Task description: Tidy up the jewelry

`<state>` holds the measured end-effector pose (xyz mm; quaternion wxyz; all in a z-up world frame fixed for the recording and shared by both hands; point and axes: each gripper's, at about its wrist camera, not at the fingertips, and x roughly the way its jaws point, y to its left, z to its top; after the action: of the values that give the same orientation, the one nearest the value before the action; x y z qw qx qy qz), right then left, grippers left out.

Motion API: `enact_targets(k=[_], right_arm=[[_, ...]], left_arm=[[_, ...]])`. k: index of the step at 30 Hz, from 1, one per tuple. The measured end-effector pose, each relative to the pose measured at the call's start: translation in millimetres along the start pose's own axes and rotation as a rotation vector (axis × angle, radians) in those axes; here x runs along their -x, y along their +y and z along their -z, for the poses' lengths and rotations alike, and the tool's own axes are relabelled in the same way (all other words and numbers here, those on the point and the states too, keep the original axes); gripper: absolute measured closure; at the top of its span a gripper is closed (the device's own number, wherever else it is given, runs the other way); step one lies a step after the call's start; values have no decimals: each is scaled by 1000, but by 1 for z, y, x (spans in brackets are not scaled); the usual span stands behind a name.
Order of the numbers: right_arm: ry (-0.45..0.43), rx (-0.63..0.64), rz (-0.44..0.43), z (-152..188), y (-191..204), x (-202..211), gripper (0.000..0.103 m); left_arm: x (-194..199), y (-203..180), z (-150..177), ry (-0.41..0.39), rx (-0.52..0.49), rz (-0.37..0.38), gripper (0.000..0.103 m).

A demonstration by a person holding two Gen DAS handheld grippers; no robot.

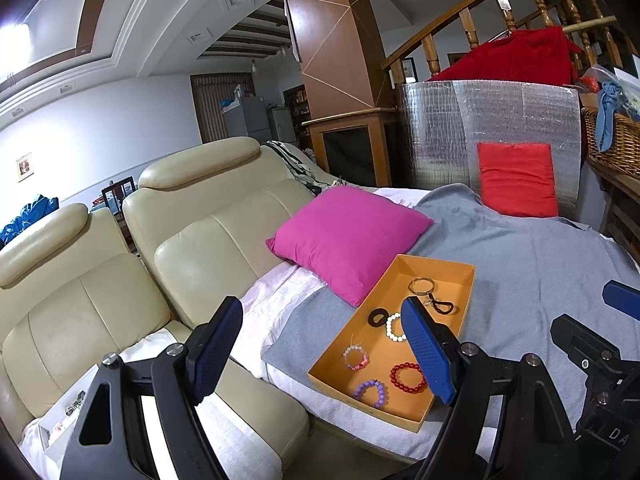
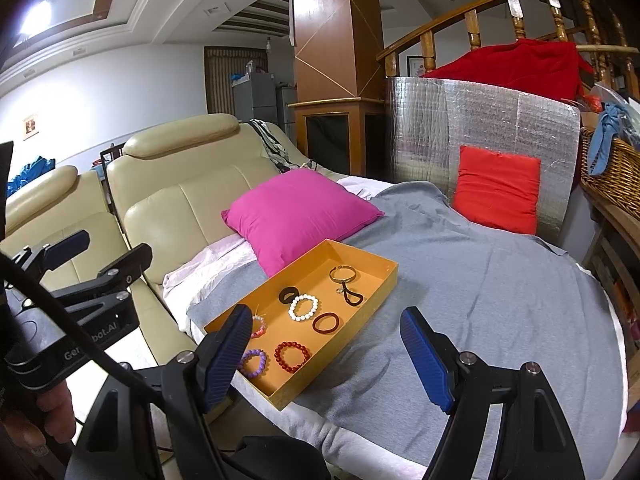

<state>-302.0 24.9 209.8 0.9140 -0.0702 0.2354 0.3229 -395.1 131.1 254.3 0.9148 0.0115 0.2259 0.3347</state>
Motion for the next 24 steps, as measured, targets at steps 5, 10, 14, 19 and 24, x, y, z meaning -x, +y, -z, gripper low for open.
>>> enact_targets(k=[5, 10, 14, 19, 24], right_arm=[[0, 4, 1, 0, 1, -1, 24], [0, 7, 3, -1, 3, -1, 24], [1, 10, 3, -2, 5, -2, 24], [3, 19, 3, -4, 7, -4, 24], [8, 28, 0, -7, 11, -10, 24]], left_arm=[[-1, 2, 1, 0, 6, -1, 21], [-2, 4, 2, 4, 15, -4, 21], [-2, 5, 2, 5, 19, -6, 21], [-4, 6, 2, 9, 25, -6, 21], [-7, 8, 3, 16, 29, -12, 21]])
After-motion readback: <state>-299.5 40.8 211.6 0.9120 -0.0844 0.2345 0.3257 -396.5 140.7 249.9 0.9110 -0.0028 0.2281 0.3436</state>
